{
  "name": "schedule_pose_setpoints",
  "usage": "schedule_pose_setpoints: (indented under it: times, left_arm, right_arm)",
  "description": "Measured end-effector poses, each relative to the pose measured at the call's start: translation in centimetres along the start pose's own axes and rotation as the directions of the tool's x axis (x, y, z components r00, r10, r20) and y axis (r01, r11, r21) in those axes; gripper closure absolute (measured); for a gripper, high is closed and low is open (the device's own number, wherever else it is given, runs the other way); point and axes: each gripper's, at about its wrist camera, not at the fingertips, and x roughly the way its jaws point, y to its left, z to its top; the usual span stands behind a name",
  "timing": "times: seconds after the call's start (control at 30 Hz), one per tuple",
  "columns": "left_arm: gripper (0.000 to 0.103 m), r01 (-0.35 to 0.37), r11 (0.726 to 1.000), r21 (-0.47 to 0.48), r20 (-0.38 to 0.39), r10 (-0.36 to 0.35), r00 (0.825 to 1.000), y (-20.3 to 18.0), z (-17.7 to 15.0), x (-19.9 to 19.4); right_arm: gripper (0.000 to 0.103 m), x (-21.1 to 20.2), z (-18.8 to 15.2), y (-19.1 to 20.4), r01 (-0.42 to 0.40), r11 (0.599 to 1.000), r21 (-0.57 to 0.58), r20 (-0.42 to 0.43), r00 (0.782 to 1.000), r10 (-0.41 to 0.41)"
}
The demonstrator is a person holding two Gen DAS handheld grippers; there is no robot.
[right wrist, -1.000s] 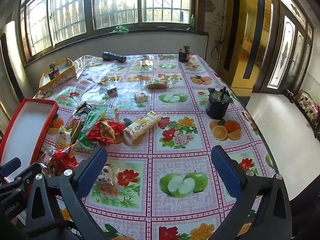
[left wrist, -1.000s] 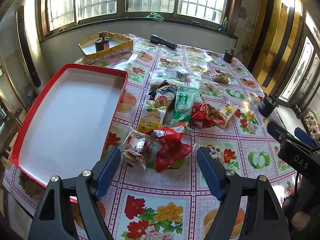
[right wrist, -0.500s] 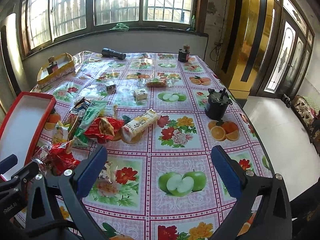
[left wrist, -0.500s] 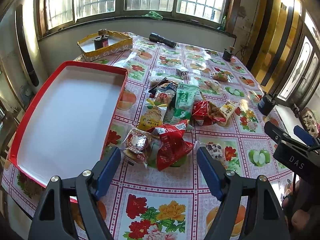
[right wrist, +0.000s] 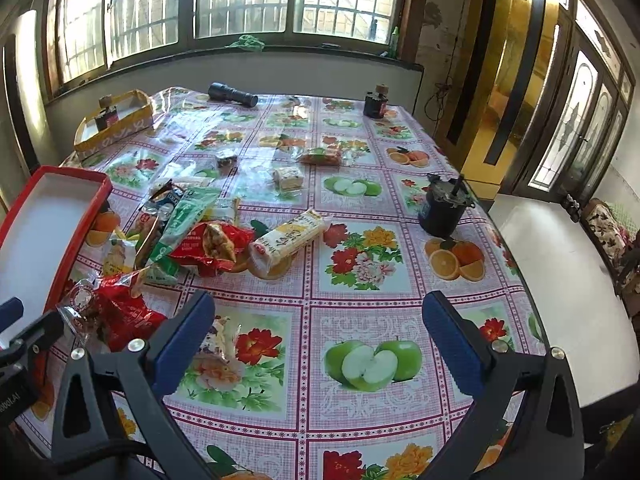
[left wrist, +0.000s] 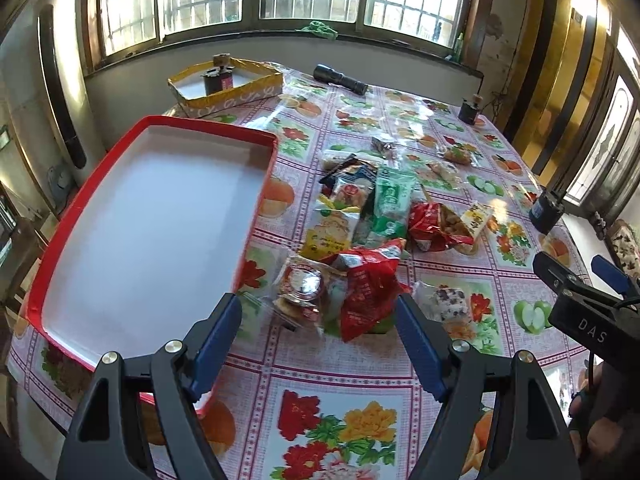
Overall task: Organize snacks
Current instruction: 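Move both tools toward the snack pile beside the red-rimmed tray, then grasp the Dorayaki pastry with the left tool while the right tool grasps the red chip bag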
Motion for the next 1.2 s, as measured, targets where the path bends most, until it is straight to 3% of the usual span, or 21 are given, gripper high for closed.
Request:
schedule_pose_setpoints:
  times: [0.17,0.4,0.53,0.67,0.73,0.9,1.1,1.2]
  left_arm:
    - [0.025,-0.041,0.999,0.022,0.011,0.041,0.999,1.2,0.2,-0.4]
    - [0.024,-0.041,0.993,0.108,-0.023,0.044,0.999,1.8,0.0,0.2]
    - [0.024,-0.038,0.988,0.151,-0.052,0.046,0.998,0.7,0.1,1.7]
    - [0.024,-0.038,0.975,0.219,-0.088,0.059,0.994,-0.7,0.5,3.7]
    - [0.024,-0.038,0.968,0.248,-0.107,0.066,0.992,-1.0,0.5,4.8]
    - [0.025,-0.026,0.961,0.277,-0.178,0.078,0.981,-0.4,0.5,7.9]
    - [0.025,-0.026,0.945,0.326,-0.149,0.079,0.986,0.6,0.3,7.8]
    - [0.023,0.014,0.941,0.338,-0.161,0.044,0.986,1.3,0.5,7.8]
  right_arm:
    - [0.000,0.7,-0.2,-0.4,-0.129,0.992,0.018,-0.049,0.990,0.129]
    - [0.000,1.4,-0.8,-1.2,-0.367,0.927,0.075,-0.074,0.925,0.372]
    - [0.000,2.1,-0.6,-0.7,-0.386,0.920,0.065,-0.092,0.916,0.391]
    - [0.005,2.4,-0.6,0.3,-0.469,0.882,0.046,-0.113,0.875,0.471]
    - [0.014,2.5,-0.7,1.2,-0.518,0.855,0.031,-0.134,0.845,0.518]
    - [0.027,3.1,-1.0,3.2,-0.558,0.830,-0.004,-0.177,0.817,0.548]
    - [0.031,4.1,-0.7,6.0,-0.607,0.794,-0.028,-0.220,0.779,0.587]
    - [0.034,5.1,-0.5,8.0,-0.614,0.787,-0.058,-0.243,0.774,0.585]
